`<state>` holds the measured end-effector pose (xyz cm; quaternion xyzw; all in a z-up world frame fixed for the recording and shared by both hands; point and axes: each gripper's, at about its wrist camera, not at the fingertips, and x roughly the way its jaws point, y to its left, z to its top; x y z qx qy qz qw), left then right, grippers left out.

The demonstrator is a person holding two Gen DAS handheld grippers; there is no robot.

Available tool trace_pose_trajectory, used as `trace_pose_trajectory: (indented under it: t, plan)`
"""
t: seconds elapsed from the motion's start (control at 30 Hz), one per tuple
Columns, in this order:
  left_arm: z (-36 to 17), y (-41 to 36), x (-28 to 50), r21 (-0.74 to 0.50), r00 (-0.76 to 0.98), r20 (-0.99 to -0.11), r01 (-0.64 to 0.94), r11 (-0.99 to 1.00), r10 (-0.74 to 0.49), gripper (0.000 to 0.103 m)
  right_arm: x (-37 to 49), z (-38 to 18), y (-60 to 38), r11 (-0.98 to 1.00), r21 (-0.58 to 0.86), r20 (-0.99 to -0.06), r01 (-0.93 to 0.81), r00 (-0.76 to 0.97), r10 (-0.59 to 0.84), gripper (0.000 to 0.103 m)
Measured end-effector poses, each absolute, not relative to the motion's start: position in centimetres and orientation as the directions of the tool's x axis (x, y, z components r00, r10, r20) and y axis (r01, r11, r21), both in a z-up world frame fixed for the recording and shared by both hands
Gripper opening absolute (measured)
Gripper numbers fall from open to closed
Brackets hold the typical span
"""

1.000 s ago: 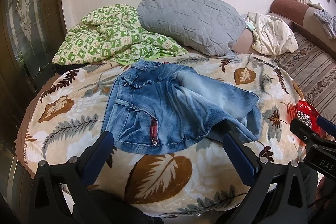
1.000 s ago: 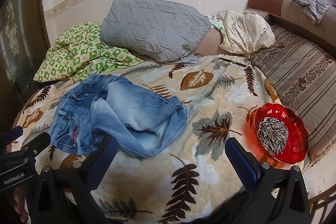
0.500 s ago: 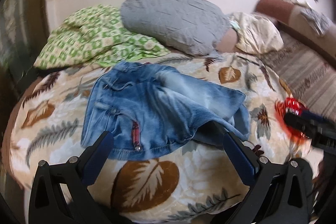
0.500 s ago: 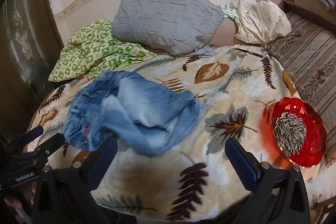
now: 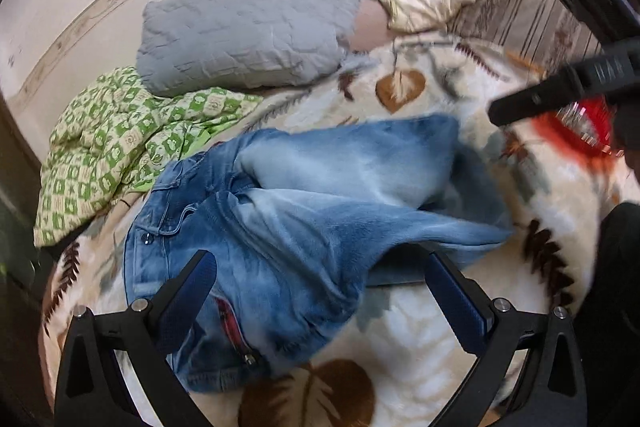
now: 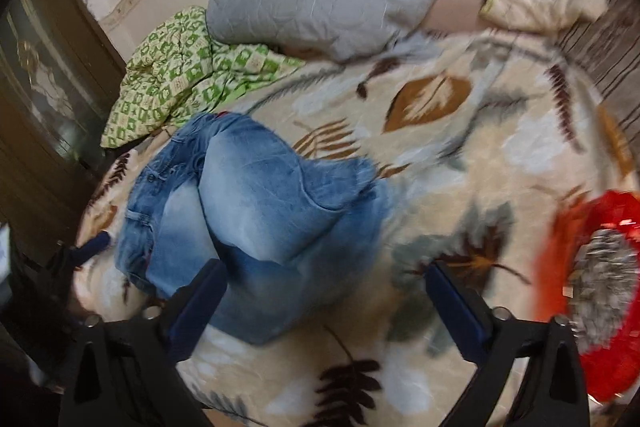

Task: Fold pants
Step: 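Reach both grippers to the jeans waistband and grasp it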

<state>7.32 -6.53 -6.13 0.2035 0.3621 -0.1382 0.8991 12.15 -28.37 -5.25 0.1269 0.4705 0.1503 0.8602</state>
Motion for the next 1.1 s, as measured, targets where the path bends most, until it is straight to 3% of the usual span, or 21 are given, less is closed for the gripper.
trace_pose_trajectory:
  t: [0.13, 0.17, 0.23, 0.27, 0.3, 0.43, 0.67, 0.73, 0.83, 0.87, 0.93, 1.0, 1.03, 1.07, 1.1]
  plan:
    - [-8.1, -6.8, 9.9, 0.270, 0.658, -0.750, 0.405, 0.874, -0.073, 0.103, 15.7, -7.5, -26.4, 0.928, 0.346, -0.798, -0.142, 0.475, 0.370, 0.096]
    - [-8.6, -6.9, 10.3, 0.260, 0.644, -0.761, 0.417, 0.871, -0.081, 0.099, 16.5, -8.2, -26.1, 0.928, 0.345, -0.807, -0.138, 0.462, 0.369, 0.090]
    - [-9.5, -6.7, 11.1, 0.240, 0.605, -0.791, 0.440, 0.865, -0.088, 0.057, 18.1, -9.9, -25.7, 0.923, 0.363, -0.823, -0.130, 0.420, 0.383, 0.055]
    - [-10.0, -6.7, 11.5, 0.231, 0.579, -0.811, 0.451, 0.862, -0.085, 0.008, 18.9, -11.0, -25.5, 0.904, 0.409, -0.817, -0.127, 0.390, 0.425, 0.027]
    - [-10.3, -6.4, 11.9, 0.219, 0.553, -0.830, 0.445, 0.868, -0.075, 0.003, 19.2, -11.5, -25.3, 0.892, 0.433, -0.809, -0.128, 0.382, 0.447, 0.023]
    - [-8.1, -5.4, 11.9, 0.145, 0.568, -0.810, 0.434, 0.889, -0.145, 0.003, 19.0, -9.7, -25.0, 0.905, 0.386, -0.795, -0.181, 0.432, 0.426, 0.014]
    - [-2.2, -6.9, 13.3, 0.030, 0.646, -0.713, 0.415, 0.909, -0.271, 0.003, 20.2, 2.5, -29.8, 0.959, 0.222, -0.719, -0.173, 0.635, 0.281, 0.011]
    - [-2.3, -8.8, 14.0, 0.020, 0.635, -0.716, 0.434, 0.901, -0.290, 0.003, 20.9, 5.5, -31.1, 0.982, 0.139, -0.699, -0.130, 0.690, 0.190, 0.003]
    - [-4.7, -12.0, 15.0, 0.021, 0.576, -0.765, 0.472, 0.881, -0.290, 0.004, 21.6, 7.3, -32.9, 0.994, 0.084, -0.698, -0.073, 0.708, 0.111, 0.003]
    - [-5.7, -12.8, 15.2, 0.020, 0.545, -0.790, 0.478, 0.878, -0.279, 0.008, 22.1, 7.0, -33.8, 0.992, 0.107, -0.721, -0.060, 0.682, 0.119, 0.003]
    - [-7.3, -14.0, 15.5, 0.026, 0.500, -0.829, 0.480, 0.877, -0.249, 0.032, 22.0, 6.0, -34.7, 0.993, 0.113, -0.749, -0.029, 0.654, 0.105, 0.004]
    - [-7.2, -14.0, 14.6, 0.050, 0.526, -0.820, 0.456, 0.889, -0.224, 0.094, 21.5, 4.4, -35.2, 0.996, 0.085, -0.783, -0.021, 0.617, 0.080, 0.008]
    - [-6.6, -13.7, 14.0, 0.088, 0.575, -0.795, 0.426, 0.900, -0.195, 0.100, 21.3, 3.7, -35.3, 0.997, 0.070, -0.795, -0.021, 0.602, 0.068, 0.012]
    - [-5.7, -13.4, 13.2, 0.117, 0.624, -0.758, 0.414, 0.903, -0.188, 0.101, 20.9, 3.0, -35.5, 0.998, 0.052, -0.807, -0.020, 0.588, 0.054, 0.028]
    - [-5.1, -13.1, 12.6, 0.136, 0.645, -0.742, 0.415, 0.900, -0.185, 0.101, 20.7, 2.5, -35.4, 0.999, 0.040, -0.814, -0.018, 0.579, 0.043, 0.065]
